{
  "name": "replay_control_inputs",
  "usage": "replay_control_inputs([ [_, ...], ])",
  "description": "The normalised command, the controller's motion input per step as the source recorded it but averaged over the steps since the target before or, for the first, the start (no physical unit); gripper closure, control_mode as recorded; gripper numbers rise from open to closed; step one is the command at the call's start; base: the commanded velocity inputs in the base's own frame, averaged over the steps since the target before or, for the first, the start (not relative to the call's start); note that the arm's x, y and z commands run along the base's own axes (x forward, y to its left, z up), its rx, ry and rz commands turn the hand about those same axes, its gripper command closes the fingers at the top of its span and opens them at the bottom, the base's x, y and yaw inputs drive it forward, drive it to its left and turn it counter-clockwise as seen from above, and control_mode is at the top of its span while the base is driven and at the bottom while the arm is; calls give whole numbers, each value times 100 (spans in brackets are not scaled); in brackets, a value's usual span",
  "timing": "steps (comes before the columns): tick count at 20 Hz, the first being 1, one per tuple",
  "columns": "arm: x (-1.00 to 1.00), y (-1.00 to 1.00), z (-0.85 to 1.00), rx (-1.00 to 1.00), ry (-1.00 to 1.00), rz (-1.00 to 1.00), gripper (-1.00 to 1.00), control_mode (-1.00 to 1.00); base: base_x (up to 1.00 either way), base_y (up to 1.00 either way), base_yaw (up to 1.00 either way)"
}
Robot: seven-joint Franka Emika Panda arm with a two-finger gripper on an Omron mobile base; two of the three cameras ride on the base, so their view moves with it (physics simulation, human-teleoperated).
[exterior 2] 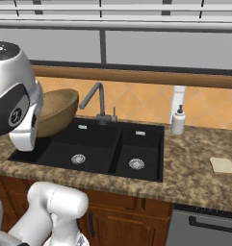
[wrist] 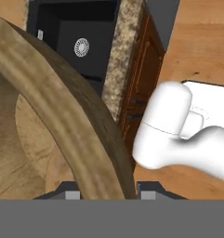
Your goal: Pick the sweet potato from the sink and place it in the bowl. Then pick the bowl and place it in the microwave. Then close the microwave door and press the start button.
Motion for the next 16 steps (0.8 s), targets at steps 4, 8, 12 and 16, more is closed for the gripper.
replay_control_inputs([
  [4, -23, -8, 1, 2, 0, -1, 100, -100, 0, 0, 0],
  [8, 0, 0, 0, 0, 0, 0, 100, 100, -87, 0, 3],
  [12, 0, 0, 0, 0, 0, 0, 100, 100, -93, 2, 37],
  [16, 0, 0, 0, 0, 0, 0, 100, 100, -59, 3, 71],
])
